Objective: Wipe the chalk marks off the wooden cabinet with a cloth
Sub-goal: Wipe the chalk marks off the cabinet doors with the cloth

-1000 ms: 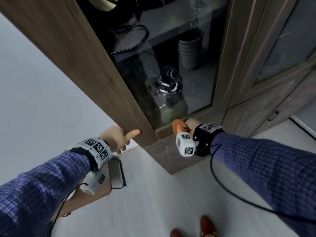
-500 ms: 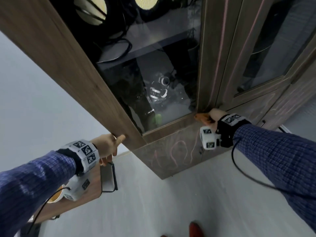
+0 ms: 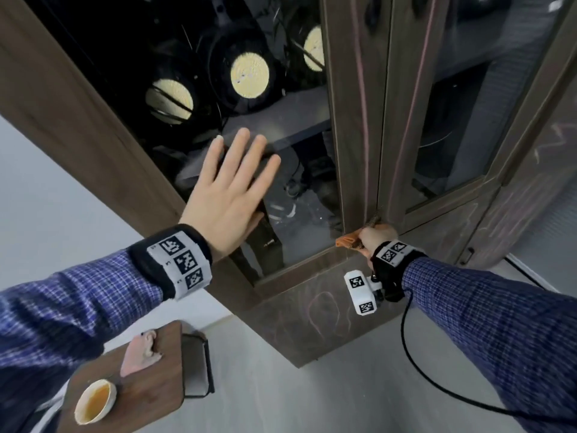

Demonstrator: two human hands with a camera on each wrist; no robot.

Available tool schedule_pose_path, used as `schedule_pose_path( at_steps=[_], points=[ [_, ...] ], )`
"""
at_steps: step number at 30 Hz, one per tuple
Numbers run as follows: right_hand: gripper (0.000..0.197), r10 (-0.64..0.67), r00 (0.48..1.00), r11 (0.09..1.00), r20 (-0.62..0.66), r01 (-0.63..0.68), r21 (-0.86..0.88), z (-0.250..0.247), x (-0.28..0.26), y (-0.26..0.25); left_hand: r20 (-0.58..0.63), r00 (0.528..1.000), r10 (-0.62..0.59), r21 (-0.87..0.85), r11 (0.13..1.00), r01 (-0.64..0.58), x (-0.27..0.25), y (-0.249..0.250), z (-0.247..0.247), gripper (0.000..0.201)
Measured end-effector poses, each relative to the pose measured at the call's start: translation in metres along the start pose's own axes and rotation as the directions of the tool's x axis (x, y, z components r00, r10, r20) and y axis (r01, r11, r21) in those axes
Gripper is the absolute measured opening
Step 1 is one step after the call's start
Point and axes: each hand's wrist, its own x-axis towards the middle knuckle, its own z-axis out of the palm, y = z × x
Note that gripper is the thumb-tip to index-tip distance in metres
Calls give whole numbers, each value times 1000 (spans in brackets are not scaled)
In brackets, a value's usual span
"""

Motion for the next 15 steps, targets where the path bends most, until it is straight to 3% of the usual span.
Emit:
schedule_pose_path(
  at_steps=[5, 10, 13, 15],
  points=[
    [21, -139, 983, 985, -121, 150, 84, -5, 7, -24, -11, 1000, -13, 99, 995, 14, 5, -5, 3, 97],
    [30, -139, 988, 988, -63, 143, 57, -26, 91, 29, -10, 1000, 3, 133, 991, -1, 5, -4, 4, 95],
    [16, -110, 994, 990, 4, 109, 92, -22, 47, 13, -11, 1000, 17, 150, 989, -15, 3, -7, 1, 94],
    [19, -93, 994, 994, 51, 90, 68, -15, -20, -23, -11, 998, 69, 162, 985, -66, 4, -14, -3, 93]
  ],
)
